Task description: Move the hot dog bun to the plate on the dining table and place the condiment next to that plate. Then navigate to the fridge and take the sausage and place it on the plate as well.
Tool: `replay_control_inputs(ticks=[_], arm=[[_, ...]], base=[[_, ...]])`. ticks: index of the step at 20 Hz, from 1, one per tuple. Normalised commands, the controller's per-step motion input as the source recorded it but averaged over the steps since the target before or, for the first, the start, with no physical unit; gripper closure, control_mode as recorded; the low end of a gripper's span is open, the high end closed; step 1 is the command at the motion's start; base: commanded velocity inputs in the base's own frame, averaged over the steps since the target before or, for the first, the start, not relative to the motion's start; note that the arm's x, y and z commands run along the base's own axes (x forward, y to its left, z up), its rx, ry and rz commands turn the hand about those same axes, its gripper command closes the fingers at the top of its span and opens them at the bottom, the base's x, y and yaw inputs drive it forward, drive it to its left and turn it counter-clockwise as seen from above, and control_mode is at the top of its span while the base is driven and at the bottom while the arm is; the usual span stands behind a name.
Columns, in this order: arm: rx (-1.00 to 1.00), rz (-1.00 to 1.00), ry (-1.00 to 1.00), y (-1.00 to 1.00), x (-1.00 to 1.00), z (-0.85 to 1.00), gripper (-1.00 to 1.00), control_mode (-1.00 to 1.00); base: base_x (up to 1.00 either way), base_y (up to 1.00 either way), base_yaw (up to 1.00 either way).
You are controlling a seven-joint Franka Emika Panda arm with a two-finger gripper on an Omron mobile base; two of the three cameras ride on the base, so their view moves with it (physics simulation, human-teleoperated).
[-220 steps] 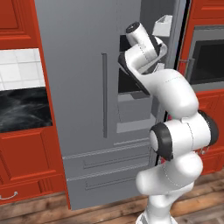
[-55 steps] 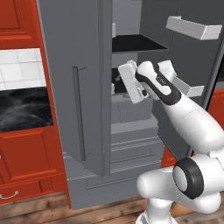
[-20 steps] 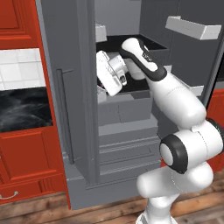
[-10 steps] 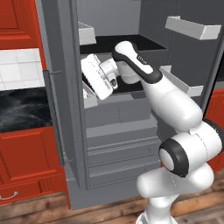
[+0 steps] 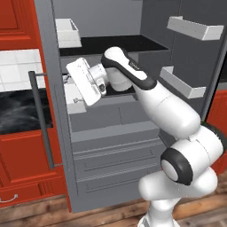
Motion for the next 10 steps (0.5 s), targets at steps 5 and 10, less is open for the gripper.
replay_control_inputs(ticks=[5,10], arm=[[0.00,0.00,0.00,0.41,-0.28,0.00,-1.00,-1.00],[0.00,-0.01,-0.13,-0.38,-0.35,0.00,-1.00,-1.00]], base=[[0.00,0.00,0.00],[0.00,0.00,0.00]])
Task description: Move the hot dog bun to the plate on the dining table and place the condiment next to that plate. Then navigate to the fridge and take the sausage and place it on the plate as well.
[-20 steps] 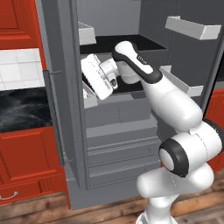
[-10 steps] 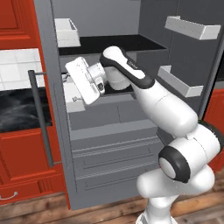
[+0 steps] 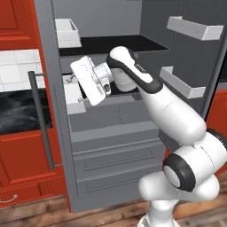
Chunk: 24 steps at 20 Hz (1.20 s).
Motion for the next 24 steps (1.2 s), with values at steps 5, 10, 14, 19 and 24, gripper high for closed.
replay_control_inputs(ticks=[5,10,14,19,24], arm=[[-0.03,-0.07,-0.29,-0.82,-0.26,0.00,-1.00,-1.00],[-0.14,-0.11,-0.36,-0.79,-0.39,0.00,-1.00,-1.00],[-0.35,-0.07,-0.45,-0.64,-0.50,0.00,-1.00,-1.00],[-0.48,-0.01,-0.31,-0.70,-0.54,-0.02,-1.00,-1.00],[-0.43,0.00,-0.21,-0.81,-0.63,-0.23,-1.00,-1.00]], base=[[0.00,0.00,0.00],[0.00,0.00,0.00],[0.00,0.00,0.00],[0.00,0.00,0.00],[0.00,0.00,0.00]])
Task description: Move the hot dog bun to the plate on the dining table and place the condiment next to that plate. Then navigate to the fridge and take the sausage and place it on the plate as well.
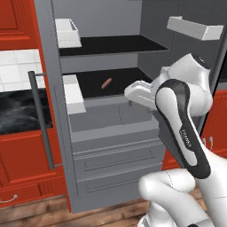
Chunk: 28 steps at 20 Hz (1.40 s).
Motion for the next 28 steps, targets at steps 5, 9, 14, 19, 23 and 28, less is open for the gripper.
replay_control_inputs(ticks=[5,9,14,19,23,28], arm=[[-0.36,0.00,-0.22,-0.77,-0.75,-0.43,-1.00,-1.00],[-0.34,0.00,-0.23,-0.71,-0.82,-0.11,-1.00,-1.00],[-0.10,0.00,-0.06,-0.19,-0.35,0.00,-1.00,-1.00],[0.00,0.00,0.01,0.00,0.00,-0.01,-1.00,-1.00],[0.00,0.00,0.00,0.00,0.00,0.00,-1.00,-1.00],[0.00,-0.02,0.05,0.10,0.15,-0.01,-1.00,-1.00]], base=[[0.00,0.00,0.00],[0.00,0.00,0.00],[0.00,0.00,0.00],[0.00,0.00,0.00],[0.00,0.00,0.00],[0.00,0.00,0.00]])
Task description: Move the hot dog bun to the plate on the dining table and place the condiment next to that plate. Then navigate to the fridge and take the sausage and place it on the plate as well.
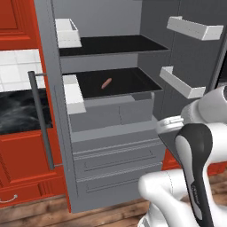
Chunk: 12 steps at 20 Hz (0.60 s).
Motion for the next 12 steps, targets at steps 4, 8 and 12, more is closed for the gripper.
replay_control_inputs(ticks=[4,8,12], arm=[[0.00,-0.02,0.04,0.11,0.11,0.00,-1.00,1.00],[0.00,0.00,0.00,0.00,0.00,0.00,-1.00,1.00],[0.00,0.00,0.00,0.00,0.00,0.00,-1.00,1.00]], base=[[0.16,0.07,-0.01],[0.49,0.10,-0.04],[0.63,0.19,-0.09]])
